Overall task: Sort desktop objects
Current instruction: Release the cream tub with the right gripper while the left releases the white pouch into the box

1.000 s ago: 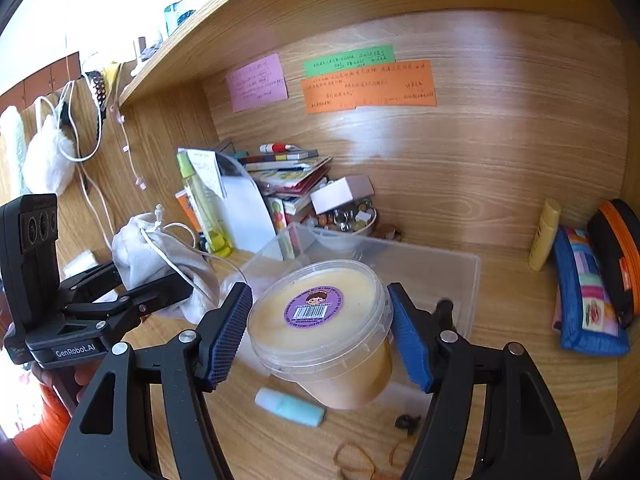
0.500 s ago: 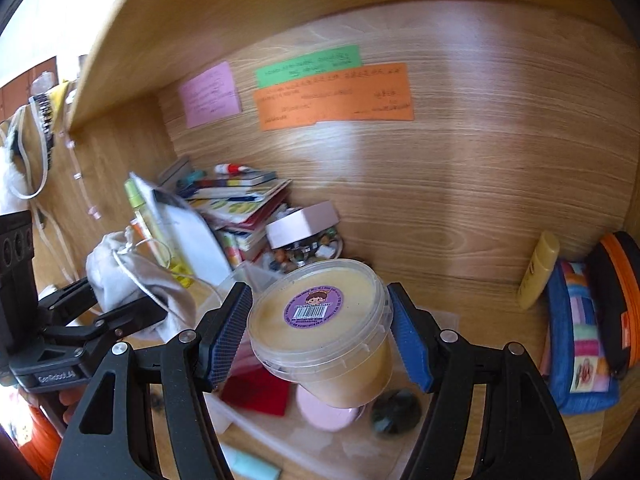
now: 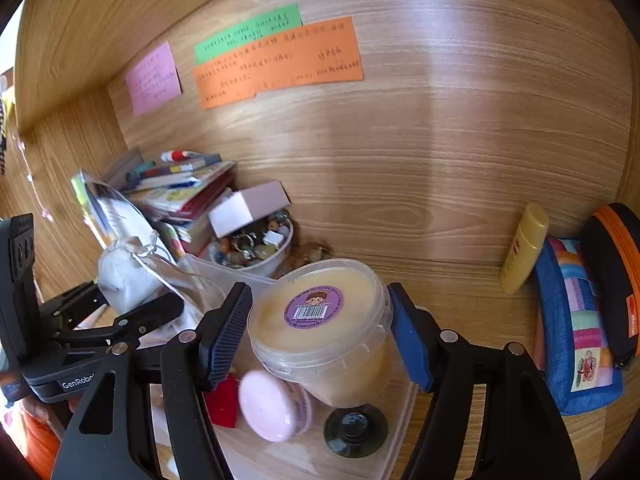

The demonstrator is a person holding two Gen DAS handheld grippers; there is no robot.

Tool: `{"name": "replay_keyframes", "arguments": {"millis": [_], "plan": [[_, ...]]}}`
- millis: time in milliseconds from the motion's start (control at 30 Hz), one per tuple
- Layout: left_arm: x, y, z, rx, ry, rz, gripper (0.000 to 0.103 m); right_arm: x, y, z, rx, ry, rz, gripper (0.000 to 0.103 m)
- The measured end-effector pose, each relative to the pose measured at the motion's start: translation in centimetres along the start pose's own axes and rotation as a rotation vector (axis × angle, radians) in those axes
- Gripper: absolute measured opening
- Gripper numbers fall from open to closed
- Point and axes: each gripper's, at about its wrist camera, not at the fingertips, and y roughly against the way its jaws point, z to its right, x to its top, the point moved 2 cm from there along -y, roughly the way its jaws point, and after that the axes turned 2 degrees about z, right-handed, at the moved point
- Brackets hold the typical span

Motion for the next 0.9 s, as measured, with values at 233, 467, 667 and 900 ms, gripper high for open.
{"name": "replay_keyframes", "arguments": {"millis": [233, 467, 667, 900], "plan": [[-0.5, -0.4, -1.1, 0.015, 0.023, -0.015, 0.068, -0.9, -0.5, 0.3, -0.02, 0.007, -0.027, 0.065], [-1.5, -1.2, -0.2, 0.062, -0.038, -0.045, 0.068, -1.7, -0.4, -0.1, -0.035, 0.038, -0.039, 0.065], [-1.7, -1.4, 0.1, 0.078, -0.057, -0.047, 0.069, -2.2, -0.5, -0.7, -0.045, 0.065, -0.044, 0.065], [-1.8, -1.5, 0.2, 0.082, -0.073, -0.056, 0.07, -2.8, -1.3, -1.8, -0.054, 0.116, -0.083, 0.065]]}}
